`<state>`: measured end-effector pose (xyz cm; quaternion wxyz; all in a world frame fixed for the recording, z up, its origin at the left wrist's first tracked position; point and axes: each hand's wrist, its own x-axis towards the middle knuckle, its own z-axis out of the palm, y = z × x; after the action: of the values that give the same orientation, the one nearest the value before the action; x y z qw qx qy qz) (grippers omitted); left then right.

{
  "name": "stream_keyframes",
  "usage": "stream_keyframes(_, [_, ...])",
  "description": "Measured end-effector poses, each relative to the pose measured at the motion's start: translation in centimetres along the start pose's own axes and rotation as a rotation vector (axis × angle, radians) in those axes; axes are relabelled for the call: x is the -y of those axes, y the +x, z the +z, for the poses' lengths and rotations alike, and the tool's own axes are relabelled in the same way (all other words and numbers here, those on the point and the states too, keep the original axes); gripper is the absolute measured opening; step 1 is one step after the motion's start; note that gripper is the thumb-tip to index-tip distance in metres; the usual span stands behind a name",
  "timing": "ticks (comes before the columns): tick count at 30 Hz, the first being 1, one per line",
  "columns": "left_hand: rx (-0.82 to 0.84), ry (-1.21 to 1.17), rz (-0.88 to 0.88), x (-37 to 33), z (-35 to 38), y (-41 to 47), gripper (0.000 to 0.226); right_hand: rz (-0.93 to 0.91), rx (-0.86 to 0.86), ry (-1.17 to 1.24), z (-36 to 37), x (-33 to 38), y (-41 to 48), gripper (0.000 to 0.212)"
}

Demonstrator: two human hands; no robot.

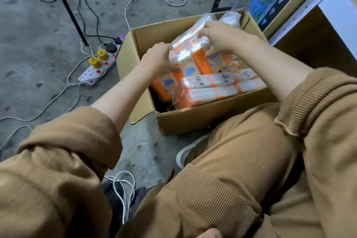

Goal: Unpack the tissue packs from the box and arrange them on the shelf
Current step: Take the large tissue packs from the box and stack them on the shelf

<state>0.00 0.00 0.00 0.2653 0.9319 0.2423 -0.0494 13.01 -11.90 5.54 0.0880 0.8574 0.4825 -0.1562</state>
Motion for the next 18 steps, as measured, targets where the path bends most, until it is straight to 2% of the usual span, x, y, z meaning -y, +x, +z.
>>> stream_keyframes(3, [0.088,-0.011,-0.02,0.2,0.1,0.8,0.082,0.007,0.066,-0.023,-0.1,-0.3,1.0,0.076])
stream_keyframes(7, [0.192,-0.001,-0.02,0.5,0.9,1.8,0.072,-0.026,0.102,-0.029,-0.2,-0.3,2.2,0.078])
stream_keyframes(14, [0.198,-0.053,0.0,0.8,1.9,2.4,0.087,-0.035,0.215,-0.115,-0.3,-0.3,3.7,0.092])
stream_keyframes(18, [0.18,-0.027,0.015,0.0,2.5,2.0,0.082,-0.05,0.161,-0.097,0.3,-0.6,2.7,0.087])
